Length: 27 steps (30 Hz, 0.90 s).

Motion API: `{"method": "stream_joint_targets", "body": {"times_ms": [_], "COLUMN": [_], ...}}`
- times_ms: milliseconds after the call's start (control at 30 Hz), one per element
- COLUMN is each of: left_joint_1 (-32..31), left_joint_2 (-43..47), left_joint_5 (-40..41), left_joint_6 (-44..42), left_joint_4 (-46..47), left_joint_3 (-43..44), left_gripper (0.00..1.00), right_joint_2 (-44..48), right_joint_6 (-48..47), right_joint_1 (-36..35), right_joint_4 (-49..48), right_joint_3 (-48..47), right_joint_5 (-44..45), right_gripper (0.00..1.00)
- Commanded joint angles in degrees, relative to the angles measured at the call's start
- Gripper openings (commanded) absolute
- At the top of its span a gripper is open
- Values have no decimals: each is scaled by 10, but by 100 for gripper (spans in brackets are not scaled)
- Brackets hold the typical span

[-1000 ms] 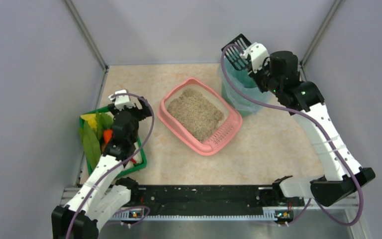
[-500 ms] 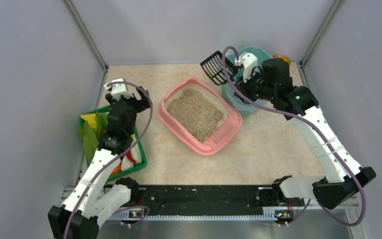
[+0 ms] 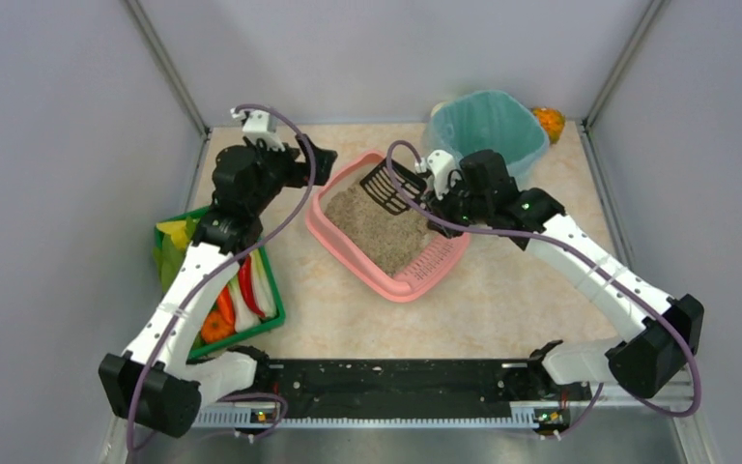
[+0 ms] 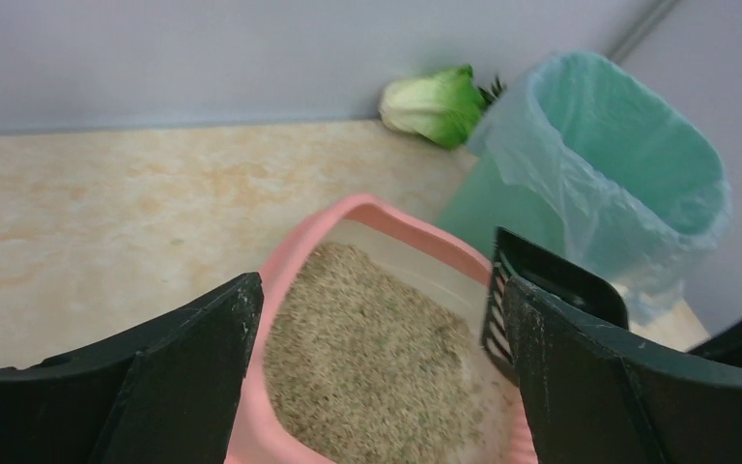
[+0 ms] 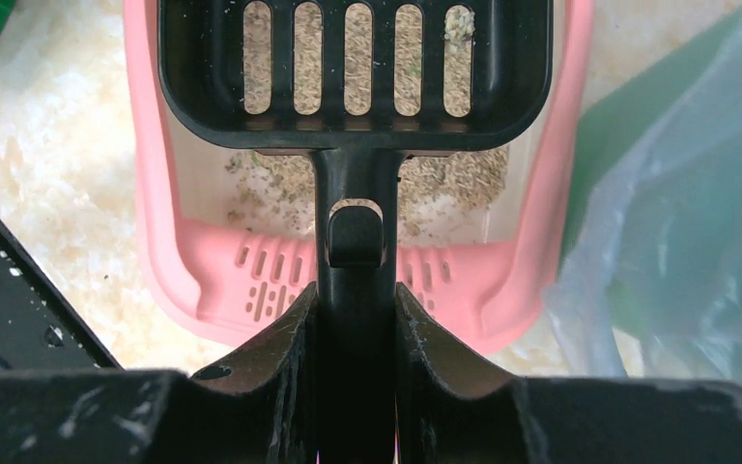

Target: Clean the litter box

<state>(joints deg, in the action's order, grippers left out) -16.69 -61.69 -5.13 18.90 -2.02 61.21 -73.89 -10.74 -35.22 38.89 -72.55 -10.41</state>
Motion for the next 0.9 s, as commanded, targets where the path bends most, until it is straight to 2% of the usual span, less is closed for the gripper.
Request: {"method": "stream_joint_targets", "body": {"times_ms": [0, 100, 233, 700, 867], "left_joint_1": [-10, -19, -31, -32, -32], "left_joint_2": [-62, -105, -139, -215, -241], "left_joint_5": [-162, -198, -198, -51, -41], "left_joint_6": [9, -3, -19, -20, -12], "left_joint_4": [-49, -103, -146, -276, -306], "left_joint_3": [64, 108, 129, 196, 229], "left_gripper": [99, 99, 99, 97, 96], "right_joint_2": [-11, -21, -23, 33, 67], "right_joint_6": [7, 5, 2, -8, -12], "right_joint_1": [-32, -46, -51, -57, -61], "right_joint_4": [-70, -79, -87, -165, -218], "right_joint_3": [7, 10, 11, 59, 104], "right_joint_5": [-12, -2, 4, -45, -60], "right_gripper": [0, 0, 0, 1, 5]}}
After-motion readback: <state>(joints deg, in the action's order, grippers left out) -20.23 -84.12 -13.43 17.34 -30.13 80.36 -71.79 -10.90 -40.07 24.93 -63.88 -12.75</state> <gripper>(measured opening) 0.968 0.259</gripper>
